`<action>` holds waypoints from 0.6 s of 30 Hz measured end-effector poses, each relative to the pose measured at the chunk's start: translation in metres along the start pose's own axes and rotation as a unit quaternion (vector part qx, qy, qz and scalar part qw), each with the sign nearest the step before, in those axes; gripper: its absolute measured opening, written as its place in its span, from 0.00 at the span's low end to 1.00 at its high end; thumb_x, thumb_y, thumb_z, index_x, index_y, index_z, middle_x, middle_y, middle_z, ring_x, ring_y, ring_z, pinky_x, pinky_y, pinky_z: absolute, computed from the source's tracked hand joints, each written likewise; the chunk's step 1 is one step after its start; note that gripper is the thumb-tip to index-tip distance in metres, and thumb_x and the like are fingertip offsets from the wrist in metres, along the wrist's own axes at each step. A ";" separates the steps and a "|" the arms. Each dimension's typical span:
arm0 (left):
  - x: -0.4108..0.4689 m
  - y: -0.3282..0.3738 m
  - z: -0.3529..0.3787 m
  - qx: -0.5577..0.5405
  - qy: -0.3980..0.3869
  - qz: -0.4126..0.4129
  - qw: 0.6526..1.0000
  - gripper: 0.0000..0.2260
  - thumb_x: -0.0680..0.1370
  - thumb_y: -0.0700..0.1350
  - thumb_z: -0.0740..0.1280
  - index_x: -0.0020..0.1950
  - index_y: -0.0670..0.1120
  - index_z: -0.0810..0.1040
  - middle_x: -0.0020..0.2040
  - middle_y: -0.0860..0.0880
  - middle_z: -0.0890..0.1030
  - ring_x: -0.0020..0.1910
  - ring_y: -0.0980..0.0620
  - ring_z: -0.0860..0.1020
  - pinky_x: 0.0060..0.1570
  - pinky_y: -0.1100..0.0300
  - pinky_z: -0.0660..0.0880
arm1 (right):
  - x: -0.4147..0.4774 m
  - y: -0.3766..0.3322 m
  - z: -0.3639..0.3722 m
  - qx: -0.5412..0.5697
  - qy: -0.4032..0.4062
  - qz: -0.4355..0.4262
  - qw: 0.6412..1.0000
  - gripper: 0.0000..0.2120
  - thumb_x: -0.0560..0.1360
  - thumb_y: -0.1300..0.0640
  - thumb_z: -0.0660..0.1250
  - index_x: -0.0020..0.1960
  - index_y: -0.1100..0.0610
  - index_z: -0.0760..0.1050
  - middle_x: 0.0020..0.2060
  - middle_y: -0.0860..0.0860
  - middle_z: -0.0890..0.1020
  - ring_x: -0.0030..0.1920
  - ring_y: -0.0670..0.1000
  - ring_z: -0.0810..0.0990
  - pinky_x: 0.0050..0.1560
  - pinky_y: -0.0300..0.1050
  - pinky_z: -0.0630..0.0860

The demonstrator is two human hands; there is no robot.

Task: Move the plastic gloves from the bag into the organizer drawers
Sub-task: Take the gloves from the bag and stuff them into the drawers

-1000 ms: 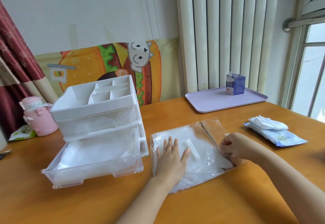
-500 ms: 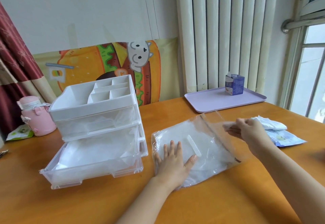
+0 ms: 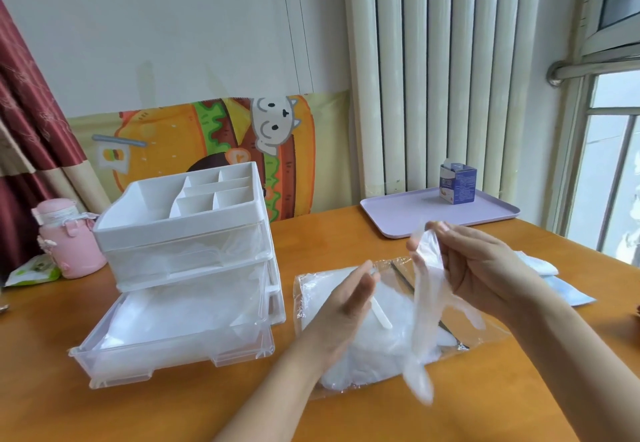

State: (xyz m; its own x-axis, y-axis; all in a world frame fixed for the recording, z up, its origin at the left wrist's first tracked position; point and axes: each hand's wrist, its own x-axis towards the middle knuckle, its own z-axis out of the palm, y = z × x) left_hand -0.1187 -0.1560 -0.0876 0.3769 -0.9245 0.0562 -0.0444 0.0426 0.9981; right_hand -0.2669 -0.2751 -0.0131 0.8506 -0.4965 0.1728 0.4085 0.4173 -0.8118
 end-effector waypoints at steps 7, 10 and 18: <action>-0.007 -0.002 0.004 -0.114 -0.185 -0.044 0.975 0.52 0.63 0.70 0.71 0.78 0.44 0.58 0.71 0.48 0.70 0.73 0.47 0.64 0.75 0.45 0.54 | -0.003 0.010 -0.001 0.005 -0.095 0.057 0.994 0.20 0.57 0.57 0.81 0.41 0.63 0.76 0.32 0.65 0.78 0.30 0.54 0.81 0.32 0.42 0.79; -0.014 -0.001 0.008 -0.170 -0.257 -0.053 0.950 0.38 0.69 0.64 0.68 0.73 0.45 0.67 0.66 0.49 0.74 0.68 0.49 0.70 0.69 0.53 0.65 | 0.001 0.010 -0.005 0.010 -0.064 0.060 0.996 0.11 0.66 0.58 0.73 0.39 0.64 0.74 0.33 0.65 0.78 0.31 0.54 0.82 0.33 0.41 0.80; -0.012 0.020 -0.002 -0.031 -0.034 -0.054 0.997 0.02 0.72 0.40 0.74 0.43 0.42 0.84 0.44 0.43 0.85 0.42 0.52 0.83 0.42 0.65 0.78 | 0.013 0.010 -0.017 -0.042 0.089 0.013 0.995 0.16 0.82 0.61 0.54 0.43 0.69 0.74 0.34 0.61 0.84 0.31 0.50 0.83 0.33 0.41 0.81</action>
State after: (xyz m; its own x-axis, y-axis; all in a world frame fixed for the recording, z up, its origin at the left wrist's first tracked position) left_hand -0.1225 -0.1436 -0.0682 0.3118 -0.9487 -0.0523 0.0520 -0.0379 0.9979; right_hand -0.2574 -0.2904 -0.0287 0.7854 -0.6166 0.0550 0.3512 0.3706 -0.8598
